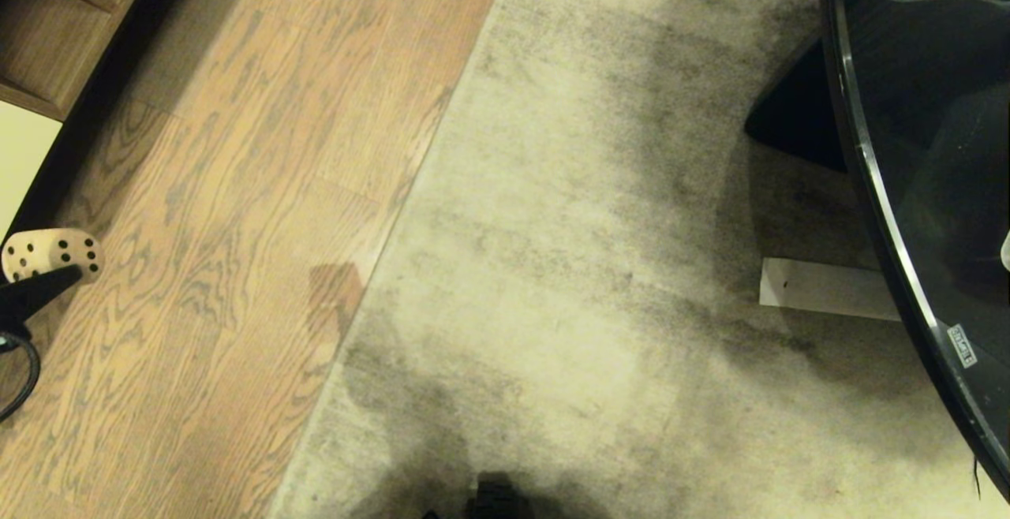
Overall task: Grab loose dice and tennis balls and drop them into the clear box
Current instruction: Put the toys in the box
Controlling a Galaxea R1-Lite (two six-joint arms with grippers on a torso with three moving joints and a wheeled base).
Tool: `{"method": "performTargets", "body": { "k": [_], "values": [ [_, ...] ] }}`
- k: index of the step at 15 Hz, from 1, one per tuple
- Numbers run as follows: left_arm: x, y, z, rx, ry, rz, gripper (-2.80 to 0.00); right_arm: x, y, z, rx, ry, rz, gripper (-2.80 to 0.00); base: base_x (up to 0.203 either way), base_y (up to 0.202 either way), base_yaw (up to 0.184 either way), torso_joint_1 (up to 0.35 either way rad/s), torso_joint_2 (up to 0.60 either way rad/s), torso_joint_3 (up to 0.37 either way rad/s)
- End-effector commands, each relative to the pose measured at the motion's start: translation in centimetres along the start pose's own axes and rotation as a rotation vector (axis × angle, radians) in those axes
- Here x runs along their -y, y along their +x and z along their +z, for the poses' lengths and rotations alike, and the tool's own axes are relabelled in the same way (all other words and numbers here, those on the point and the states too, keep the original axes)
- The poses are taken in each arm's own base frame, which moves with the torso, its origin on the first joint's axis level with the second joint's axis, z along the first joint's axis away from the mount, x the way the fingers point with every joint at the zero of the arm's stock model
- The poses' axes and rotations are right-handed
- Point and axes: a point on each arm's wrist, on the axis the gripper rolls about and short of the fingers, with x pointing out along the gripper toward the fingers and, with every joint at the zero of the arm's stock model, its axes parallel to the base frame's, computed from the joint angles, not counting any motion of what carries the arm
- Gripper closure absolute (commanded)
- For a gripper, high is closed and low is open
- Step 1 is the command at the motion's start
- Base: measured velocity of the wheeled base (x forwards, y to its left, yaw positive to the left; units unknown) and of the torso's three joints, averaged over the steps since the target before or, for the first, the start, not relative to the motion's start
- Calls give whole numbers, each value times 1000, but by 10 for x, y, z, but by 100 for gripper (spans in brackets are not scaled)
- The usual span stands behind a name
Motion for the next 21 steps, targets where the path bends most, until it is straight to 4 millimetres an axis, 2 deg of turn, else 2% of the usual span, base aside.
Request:
{"method": "performTargets", "body": {
  "k": [1, 5, 8, 14, 21],
  "values": [
    [-1, -54, -12, 100, 59, -17, 0, 0, 0, 0, 0, 0, 1, 0, 0, 0, 0, 0, 0, 0],
    [-8, -99, -54, 99, 117, -49, 0, 0, 0, 0, -1, 0, 1, 0, 0, 0, 0, 0, 0, 0],
    [-15, -116, -89, 69, 129, -62, 0, 0, 0, 0, -2, 0, 0, 0, 0, 0, 0, 0, 0, 0],
    [-21, -133, -112, 113, 203, -98, 0, 0, 0, 0, -1, 0, 0, 0, 0, 0, 0, 0, 0, 0],
    [-28, -141, -144, 138, 255, -124, 0, 0, 0, 0, -1, 0, -1, 0, 0, 0, 0, 0, 0, 0]
  ]
}}
